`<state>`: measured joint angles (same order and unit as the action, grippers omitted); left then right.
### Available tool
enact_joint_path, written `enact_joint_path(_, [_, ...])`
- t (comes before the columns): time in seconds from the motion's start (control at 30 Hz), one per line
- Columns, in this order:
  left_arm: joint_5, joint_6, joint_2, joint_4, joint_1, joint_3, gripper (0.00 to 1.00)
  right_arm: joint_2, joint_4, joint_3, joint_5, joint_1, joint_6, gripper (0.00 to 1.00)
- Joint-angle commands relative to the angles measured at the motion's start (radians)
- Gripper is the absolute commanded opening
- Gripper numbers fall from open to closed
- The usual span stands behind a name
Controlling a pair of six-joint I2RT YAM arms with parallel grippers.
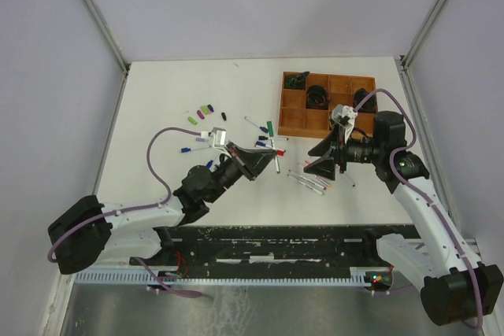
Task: Open the pen caps
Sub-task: Pick up the pen from the center of the board.
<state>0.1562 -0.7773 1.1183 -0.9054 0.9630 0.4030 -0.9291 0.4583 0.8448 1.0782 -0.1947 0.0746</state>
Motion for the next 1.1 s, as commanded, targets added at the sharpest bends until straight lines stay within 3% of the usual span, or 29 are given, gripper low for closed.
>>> enact_joint_path(0.0, [0.045,0.062,0.080,-0.295,0.083,0.025,0.03,0.026,-0.276,-0.069,0.104,-0.003,-0.185,0.74])
enact_joint_path(0.27, [0.138,0.170,0.219,-0.440,0.193,0.110,0.03,0.054,-0.334,-0.118,0.118,-0.003,-0.299,0.80])
enact_joint_path(0.6, [0.180,0.230,0.319,-0.506,0.224,0.164,0.03,0.015,-0.378,-0.120,0.152,-0.006,-0.432,0.74])
enact_joint_path(1.07, [0.180,0.268,0.393,-0.579,0.236,0.194,0.03,-0.022,-0.357,-0.122,0.101,-0.035,-0.465,0.47])
